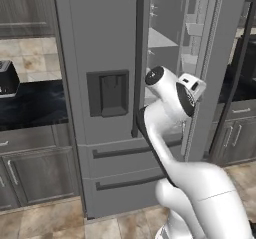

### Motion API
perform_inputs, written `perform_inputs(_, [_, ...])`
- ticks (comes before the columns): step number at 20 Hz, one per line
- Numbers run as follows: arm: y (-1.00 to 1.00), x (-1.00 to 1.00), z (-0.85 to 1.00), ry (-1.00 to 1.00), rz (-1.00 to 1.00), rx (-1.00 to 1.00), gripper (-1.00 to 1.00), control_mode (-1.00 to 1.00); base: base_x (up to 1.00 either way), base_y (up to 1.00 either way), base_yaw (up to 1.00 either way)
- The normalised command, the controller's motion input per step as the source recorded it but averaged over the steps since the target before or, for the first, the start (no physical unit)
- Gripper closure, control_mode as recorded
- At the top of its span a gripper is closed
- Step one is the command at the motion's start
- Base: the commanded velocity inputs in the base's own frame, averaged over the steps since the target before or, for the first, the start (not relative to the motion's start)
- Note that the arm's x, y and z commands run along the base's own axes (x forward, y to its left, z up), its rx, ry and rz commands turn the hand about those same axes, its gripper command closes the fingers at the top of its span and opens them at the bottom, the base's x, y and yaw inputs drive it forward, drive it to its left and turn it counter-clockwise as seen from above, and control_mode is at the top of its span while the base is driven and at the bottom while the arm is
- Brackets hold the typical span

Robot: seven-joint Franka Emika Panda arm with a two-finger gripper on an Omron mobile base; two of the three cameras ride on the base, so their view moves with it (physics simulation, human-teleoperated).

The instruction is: Retrieve the butter from the fridge and place it on a plate on the dining table. Then retrieve the butter knife by the fridge and place it near the plate.

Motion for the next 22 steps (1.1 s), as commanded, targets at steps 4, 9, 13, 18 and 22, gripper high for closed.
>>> perform_inputs(4, [-0.11,0.52,-0.05,0.02,-0.02,0.0,-1.0,-1.0,0.0,0.0,0.0])
perform_inputs(9, [-0.07,0.6,0.0,0.0,-0.02,-0.03,-1.0,-1.0,0.0,0.0,0.0])
perform_inputs(13, [-0.23,0.52,0.0,0.03,0.0,-0.05,-1.0,-1.0,0.0,0.0,0.0])
perform_inputs(18, [-0.19,0.5,0.0,0.0,0.0,-0.04,-1.0,-1.0,0.0,0.0,0.0])
perform_inputs(22, [-0.12,0.34,0.0,0.0,0.0,-0.04,-1.0,-1.0,0.0,0.0,0.0])
